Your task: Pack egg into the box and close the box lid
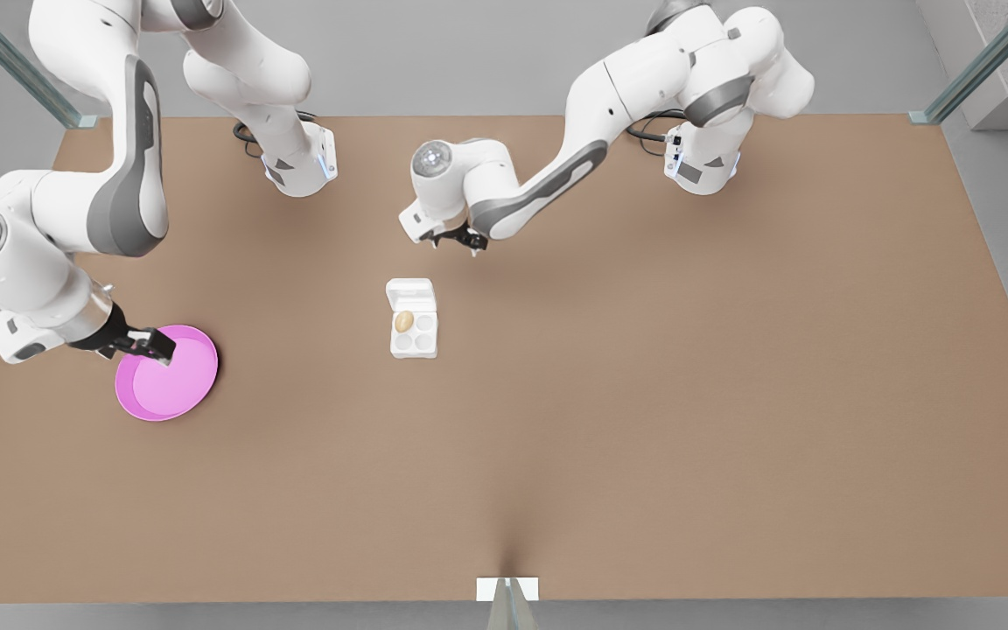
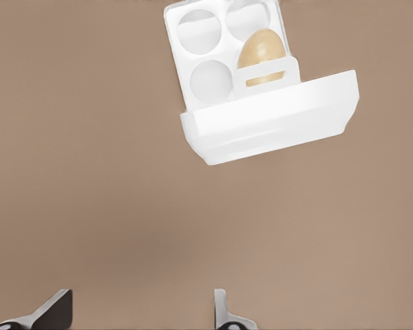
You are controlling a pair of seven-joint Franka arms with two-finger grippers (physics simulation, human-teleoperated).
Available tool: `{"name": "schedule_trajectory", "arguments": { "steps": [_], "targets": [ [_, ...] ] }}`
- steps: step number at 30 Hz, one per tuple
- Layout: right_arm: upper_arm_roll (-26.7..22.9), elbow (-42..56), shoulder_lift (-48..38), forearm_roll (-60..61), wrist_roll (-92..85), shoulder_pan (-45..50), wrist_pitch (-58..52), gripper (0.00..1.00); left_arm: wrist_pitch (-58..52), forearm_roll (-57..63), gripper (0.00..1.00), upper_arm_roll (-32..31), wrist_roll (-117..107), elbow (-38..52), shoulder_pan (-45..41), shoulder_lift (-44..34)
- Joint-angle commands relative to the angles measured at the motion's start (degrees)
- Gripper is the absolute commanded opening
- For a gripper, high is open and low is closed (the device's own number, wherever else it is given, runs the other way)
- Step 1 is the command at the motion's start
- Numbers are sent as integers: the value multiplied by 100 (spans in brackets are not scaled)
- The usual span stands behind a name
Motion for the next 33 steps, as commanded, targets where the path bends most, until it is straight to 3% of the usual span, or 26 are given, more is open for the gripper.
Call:
{"name": "schedule_trajectory", "arguments": {
  "steps": [1, 2, 10, 25, 26, 27, 29, 30, 33],
  "targets": [
    [-78, 351, 50, 170, -1338, 158, -1020, 100, 102, 350, 100, 183, -3093, 175, -197, 204],
    [10, 483, 42, 144, -1329, 193, -1265, 100, 102, 341, 100, 439, -3084, 491, -453, 415],
    [28, 834, 68, 91, -1083, 501, -1609, 100, 31, 350, 100, 553, -2530, 1169, -295, 582],
    [19, 843, 68, 118, -1092, 474, -1644, 100, 304, 350, 100, 553, -2495, 1292, -339, 679],
    [19, 852, 68, 118, -1092, 474, -1644, 100, 313, 350, 91, 553, -2512, 1292, -347, 688],
    [19, 852, 68, 118, -1092, 483, -1644, 100, 357, 332, 26, 544, -2662, 1415, -383, 688],
    [19, 852, 59, 118, -1092, 483, -1644, 100, 391, 332, 21, 544, -2662, 1450, -462, 732],
    [19, 852, 68, 109, -1092, 483, -1644, 100, 471, 612, 96, 553, -2452, 1459, -514, 828],
    [19, 852, 59, 109, -1083, 474, -1653, 100, 471, 930, 100, 553, -2293, 1467, -506, 1066]
  ]
}}
